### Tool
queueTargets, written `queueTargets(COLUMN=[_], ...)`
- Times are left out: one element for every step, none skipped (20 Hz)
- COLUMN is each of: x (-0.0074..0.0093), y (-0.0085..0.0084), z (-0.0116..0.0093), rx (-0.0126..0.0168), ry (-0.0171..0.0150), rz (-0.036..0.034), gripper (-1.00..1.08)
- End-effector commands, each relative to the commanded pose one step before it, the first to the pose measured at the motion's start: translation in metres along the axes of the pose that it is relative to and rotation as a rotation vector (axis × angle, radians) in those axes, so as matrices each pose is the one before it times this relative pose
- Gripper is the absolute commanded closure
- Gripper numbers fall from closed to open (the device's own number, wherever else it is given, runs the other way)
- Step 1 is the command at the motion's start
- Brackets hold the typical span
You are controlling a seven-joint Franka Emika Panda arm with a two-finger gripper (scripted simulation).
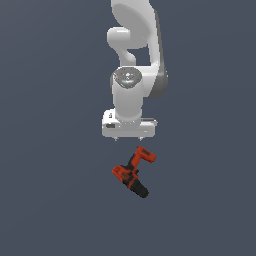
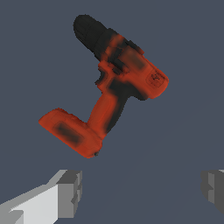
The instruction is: Pick up the object and move it to a goal position.
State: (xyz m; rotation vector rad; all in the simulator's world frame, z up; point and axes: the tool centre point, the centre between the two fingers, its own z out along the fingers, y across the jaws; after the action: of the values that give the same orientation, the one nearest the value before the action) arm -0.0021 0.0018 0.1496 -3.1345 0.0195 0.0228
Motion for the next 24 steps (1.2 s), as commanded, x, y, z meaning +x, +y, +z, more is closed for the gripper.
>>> queueTargets(x=[0.0,0.00003,0.00009,0.00014,0.00021,0.00022,0.00017,0.00011,0.00005,-0.00002,-0.00001,0.00003,0.00008,0.00011,0.00015,0.00018,0.00021,0.00025,0.00029,0.00033,0.00037,0.00041,0.00046,0.0005], y=[0.00001,-0.00039,-0.00101,-0.00167,-0.00239,-0.00252,-0.00193,-0.00131,-0.00062,0.00013,0.00018,0.00018,-0.00014,-0.00032,-0.00037,-0.00037,-0.00043,-0.00049,-0.00059,-0.00064,-0.00071,-0.00077,-0.00084,-0.00089], z=[0.0,-0.00001,-0.00002,-0.00003,-0.00006,-0.00008,-0.00009,-0.00009,-0.00009,-0.00002,0.00012,0.00016,0.00028,0.0004,0.00054,0.00068,0.00081,0.00093,0.00105,0.00116,0.00129,0.00141,0.00154,0.00166], rx=[0.0,0.0001,0.00032,0.00052,0.00073,0.00075,0.00054,0.00033,0.00011,-0.00007,0.0,0.0002,0.00036,0.00055,0.00073,0.00089,0.00107,0.00124,0.00142,0.0016,0.0018,0.00199,0.0022,0.00242], ry=[0.0,-0.00003,-0.00011,-0.00019,-0.00026,-0.00027,-0.00021,-0.00014,-0.00007,0.00002,0.0,0.00004,-0.00002,-0.00004,-0.00004,-0.00004,-0.00003,-0.00002,-0.00001,0.00001,0.00004,0.00008,0.00013,0.00019], rz=[0.0,-0.00119,-0.00329,-0.00545,-0.00765,-0.00786,-0.00579,-0.00364,-0.00137,0.00069,0.0,-0.00118,-0.00291,-0.00444,-0.00577,-0.00699,-0.00827,-0.00951,-0.0108,-0.01201,-0.0133,-0.01458,-0.01589,-0.0172], gripper=[-0.6,-0.6,-0.6,-0.6,-0.6,-0.6,-0.6,-0.6,-0.6,-0.6,-0.6,-0.6,-0.6,-0.6,-0.6,-0.6,-0.6,-0.6,-0.6,-0.6,-0.6,-0.6,-0.6,-0.6])
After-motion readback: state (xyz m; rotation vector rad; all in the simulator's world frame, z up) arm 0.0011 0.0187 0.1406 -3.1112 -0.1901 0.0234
